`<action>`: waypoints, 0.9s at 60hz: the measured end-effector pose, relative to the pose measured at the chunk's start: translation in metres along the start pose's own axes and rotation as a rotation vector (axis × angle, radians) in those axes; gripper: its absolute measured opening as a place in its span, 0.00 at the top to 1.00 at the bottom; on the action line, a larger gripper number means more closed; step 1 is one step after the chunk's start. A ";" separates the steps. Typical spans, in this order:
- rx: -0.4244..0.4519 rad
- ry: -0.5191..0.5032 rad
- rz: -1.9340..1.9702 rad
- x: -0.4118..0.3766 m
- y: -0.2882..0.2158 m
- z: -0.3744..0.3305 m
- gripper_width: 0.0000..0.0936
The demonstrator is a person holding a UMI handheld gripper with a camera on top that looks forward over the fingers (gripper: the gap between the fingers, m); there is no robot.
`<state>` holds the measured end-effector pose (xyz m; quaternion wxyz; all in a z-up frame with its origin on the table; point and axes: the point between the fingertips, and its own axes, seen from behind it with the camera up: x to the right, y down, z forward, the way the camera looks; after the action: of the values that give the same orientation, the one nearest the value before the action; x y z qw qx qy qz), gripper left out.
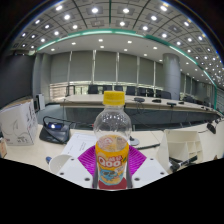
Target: Pour water
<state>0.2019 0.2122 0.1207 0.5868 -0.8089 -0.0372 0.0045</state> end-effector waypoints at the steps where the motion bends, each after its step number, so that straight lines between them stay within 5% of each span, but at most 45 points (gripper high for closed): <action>1: -0.009 -0.002 0.000 0.000 0.006 0.002 0.59; 15: -0.018 -0.011 0.004 0.002 0.052 0.004 0.57; 23: -0.017 -0.004 0.017 0.001 0.053 0.006 0.44; 29: -0.078 -0.005 0.044 0.000 0.060 -0.005 0.07; 54: -0.209 0.073 0.014 -0.043 0.019 -0.191 0.08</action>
<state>0.1699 0.0220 0.1610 0.5003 -0.8654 -0.0102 -0.0249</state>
